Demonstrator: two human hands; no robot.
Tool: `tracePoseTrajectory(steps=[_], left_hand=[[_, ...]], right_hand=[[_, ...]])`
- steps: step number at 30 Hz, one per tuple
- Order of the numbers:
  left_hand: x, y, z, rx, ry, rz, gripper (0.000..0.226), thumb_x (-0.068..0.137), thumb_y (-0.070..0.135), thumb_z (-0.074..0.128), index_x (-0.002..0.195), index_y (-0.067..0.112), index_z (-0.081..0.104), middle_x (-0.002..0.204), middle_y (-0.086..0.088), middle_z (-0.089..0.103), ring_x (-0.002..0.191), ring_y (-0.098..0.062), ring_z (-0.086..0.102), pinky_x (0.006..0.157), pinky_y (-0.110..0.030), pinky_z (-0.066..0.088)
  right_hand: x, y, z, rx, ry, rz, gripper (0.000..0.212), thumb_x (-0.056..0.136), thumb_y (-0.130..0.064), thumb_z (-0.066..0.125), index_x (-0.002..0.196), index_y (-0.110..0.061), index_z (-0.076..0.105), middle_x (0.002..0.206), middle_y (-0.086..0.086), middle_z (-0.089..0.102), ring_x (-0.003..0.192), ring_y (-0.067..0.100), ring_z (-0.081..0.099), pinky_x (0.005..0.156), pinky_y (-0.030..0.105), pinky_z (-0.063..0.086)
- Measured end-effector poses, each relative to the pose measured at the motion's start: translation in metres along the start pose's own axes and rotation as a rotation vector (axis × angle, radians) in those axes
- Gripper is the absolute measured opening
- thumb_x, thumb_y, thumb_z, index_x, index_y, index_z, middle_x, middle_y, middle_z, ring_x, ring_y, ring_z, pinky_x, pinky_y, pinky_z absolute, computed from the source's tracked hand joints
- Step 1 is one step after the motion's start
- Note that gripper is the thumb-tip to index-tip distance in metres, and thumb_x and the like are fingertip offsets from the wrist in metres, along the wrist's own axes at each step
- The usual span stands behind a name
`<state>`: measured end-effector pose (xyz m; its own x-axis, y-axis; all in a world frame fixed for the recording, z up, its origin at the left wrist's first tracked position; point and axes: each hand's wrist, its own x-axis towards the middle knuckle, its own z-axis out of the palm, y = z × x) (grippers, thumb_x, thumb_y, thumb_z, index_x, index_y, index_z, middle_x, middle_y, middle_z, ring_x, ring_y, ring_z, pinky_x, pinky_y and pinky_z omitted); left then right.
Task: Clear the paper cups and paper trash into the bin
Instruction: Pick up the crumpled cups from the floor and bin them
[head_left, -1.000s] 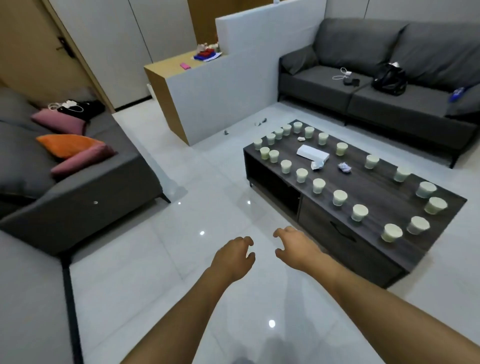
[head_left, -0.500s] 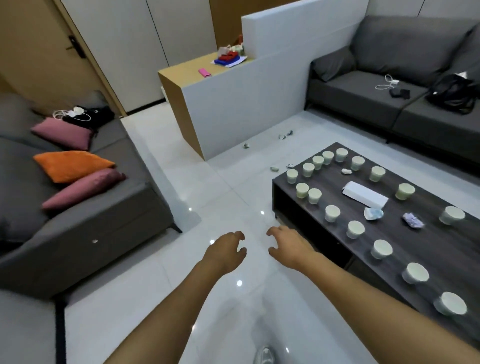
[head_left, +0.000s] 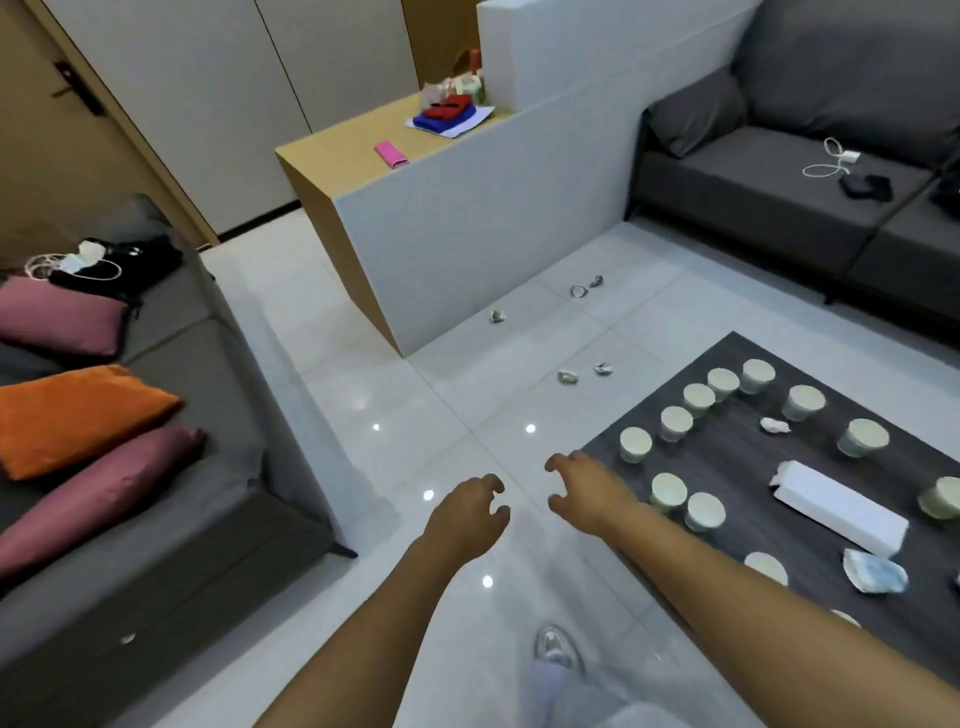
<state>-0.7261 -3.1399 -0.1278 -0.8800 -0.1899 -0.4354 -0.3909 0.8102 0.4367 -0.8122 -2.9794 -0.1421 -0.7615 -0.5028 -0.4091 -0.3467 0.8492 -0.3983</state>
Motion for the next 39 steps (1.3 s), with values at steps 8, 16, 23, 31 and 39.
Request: tracePoseTrajectory(steps=[8, 16, 23, 31, 39], left_hand=[[0.167, -0.030, -0.111, -0.033, 0.028, -0.061, 0.036, 0.095, 0.032, 0.048, 0.128, 0.019, 0.049, 0.125, -0.002, 0.055, 0.115, -0.015, 0.052, 0.092, -0.027, 0.043], [0.366, -0.069, -0.216, -0.023, 0.010, 0.003, 0.037, 0.095, 0.031, 0.049, 0.129, 0.018, 0.049, 0.128, -0.005, 0.055, 0.117, -0.017, 0.051, 0.093, -0.027, 0.042], [0.522, -0.078, -0.316, 0.075, -0.031, 0.058, 0.038, 0.095, 0.030, 0.049, 0.130, 0.017, 0.049, 0.128, -0.005, 0.055, 0.117, -0.020, 0.052, 0.095, -0.031, 0.044], [0.708, -0.051, -0.351, 0.099, -0.130, 0.075, 0.037, 0.094, 0.031, 0.051, 0.129, 0.018, 0.051, 0.125, -0.004, 0.056, 0.114, -0.020, 0.053, 0.093, -0.031, 0.045], [0.888, -0.024, -0.371, 0.058, -0.207, 0.000, 0.035, 0.094, 0.028, 0.051, 0.127, 0.016, 0.051, 0.123, -0.005, 0.057, 0.111, -0.019, 0.055, 0.091, -0.030, 0.046]], right_hand=[[0.186, -0.027, -0.090, 0.005, -0.033, -0.019, 0.050, 0.093, -0.028, 0.051, 0.140, -0.021, 0.038, 0.136, 0.005, 0.041, 0.121, 0.027, 0.045, 0.094, 0.040, 0.046], [0.384, -0.059, -0.140, 0.041, -0.025, 0.031, 0.050, 0.093, -0.028, 0.052, 0.140, -0.020, 0.038, 0.136, 0.006, 0.041, 0.117, 0.027, 0.048, 0.092, 0.038, 0.046], [0.520, -0.075, -0.190, 0.107, -0.036, 0.107, 0.049, 0.092, -0.028, 0.052, 0.139, -0.021, 0.040, 0.135, 0.006, 0.043, 0.117, 0.027, 0.049, 0.092, 0.038, 0.047], [0.679, -0.027, -0.239, 0.201, -0.080, 0.183, 0.050, 0.090, -0.026, 0.054, 0.139, -0.020, 0.041, 0.134, 0.007, 0.044, 0.120, 0.028, 0.046, 0.095, 0.036, 0.044], [0.849, 0.036, -0.285, 0.281, -0.092, 0.266, 0.050, 0.090, -0.024, 0.054, 0.139, -0.019, 0.041, 0.138, 0.008, 0.041, 0.118, 0.029, 0.047, 0.090, 0.035, 0.047]])
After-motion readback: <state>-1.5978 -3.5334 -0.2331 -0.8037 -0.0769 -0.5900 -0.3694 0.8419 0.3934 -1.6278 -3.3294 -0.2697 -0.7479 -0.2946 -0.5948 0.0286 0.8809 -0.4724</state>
